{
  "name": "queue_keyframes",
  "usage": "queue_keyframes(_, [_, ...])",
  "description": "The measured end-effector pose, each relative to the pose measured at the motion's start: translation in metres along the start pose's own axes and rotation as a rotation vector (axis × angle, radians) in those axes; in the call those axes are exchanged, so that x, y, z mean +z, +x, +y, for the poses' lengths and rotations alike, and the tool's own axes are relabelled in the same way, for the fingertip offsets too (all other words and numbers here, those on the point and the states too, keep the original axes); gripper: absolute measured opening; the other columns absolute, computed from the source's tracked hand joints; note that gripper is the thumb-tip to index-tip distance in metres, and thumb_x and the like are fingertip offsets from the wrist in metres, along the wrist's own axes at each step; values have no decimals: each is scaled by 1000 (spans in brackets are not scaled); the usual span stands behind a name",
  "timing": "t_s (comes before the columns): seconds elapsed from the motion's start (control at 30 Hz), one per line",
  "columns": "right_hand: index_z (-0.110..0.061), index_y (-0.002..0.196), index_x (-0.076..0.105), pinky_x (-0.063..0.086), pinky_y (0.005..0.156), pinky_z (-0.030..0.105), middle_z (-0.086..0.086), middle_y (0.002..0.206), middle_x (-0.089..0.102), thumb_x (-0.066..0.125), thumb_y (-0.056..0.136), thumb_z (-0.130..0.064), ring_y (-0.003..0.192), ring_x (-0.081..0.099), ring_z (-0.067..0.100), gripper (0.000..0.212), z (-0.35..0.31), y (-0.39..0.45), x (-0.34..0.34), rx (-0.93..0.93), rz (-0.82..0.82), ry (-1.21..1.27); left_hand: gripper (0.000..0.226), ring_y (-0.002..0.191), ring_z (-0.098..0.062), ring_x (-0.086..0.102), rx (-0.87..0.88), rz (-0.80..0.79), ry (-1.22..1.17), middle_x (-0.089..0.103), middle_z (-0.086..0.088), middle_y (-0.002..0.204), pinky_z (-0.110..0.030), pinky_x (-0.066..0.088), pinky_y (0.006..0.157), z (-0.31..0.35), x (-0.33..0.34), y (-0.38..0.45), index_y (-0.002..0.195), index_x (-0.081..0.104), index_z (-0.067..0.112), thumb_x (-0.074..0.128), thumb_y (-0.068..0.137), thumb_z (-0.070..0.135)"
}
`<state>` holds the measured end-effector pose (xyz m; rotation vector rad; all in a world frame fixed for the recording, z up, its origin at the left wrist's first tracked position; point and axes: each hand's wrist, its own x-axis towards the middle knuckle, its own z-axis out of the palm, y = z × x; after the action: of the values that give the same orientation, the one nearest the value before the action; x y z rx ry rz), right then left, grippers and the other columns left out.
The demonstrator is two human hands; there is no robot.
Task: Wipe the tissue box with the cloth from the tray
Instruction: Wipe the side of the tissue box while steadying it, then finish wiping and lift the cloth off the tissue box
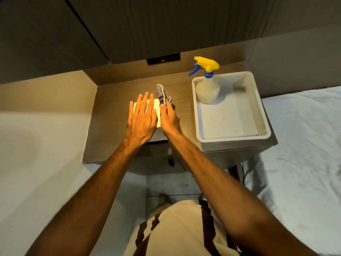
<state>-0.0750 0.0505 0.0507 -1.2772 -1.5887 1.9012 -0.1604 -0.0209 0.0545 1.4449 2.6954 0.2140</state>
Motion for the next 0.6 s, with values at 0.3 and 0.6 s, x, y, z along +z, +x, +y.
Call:
queue_keyframes(0.3, [-35,160,35,49,108,43,9,154,55,31,108,-49,137,56,29,53,30,-46,12,20,92,-7,67,163,-27,8,11,-1,-3,14,-9,175,-50,0,131,-3,1,0,165,13,16,10,103,43])
queue_keyframes(0.6, [-19,149,51,54,97,38,17,139,64,34,112,-35,126,64,33,45,28,-39,-8,136,78,-152,65,163,-27,9,27,35,24,14,-9,175,-53,3,132,-5,8,2,165,13,16,14,105,40])
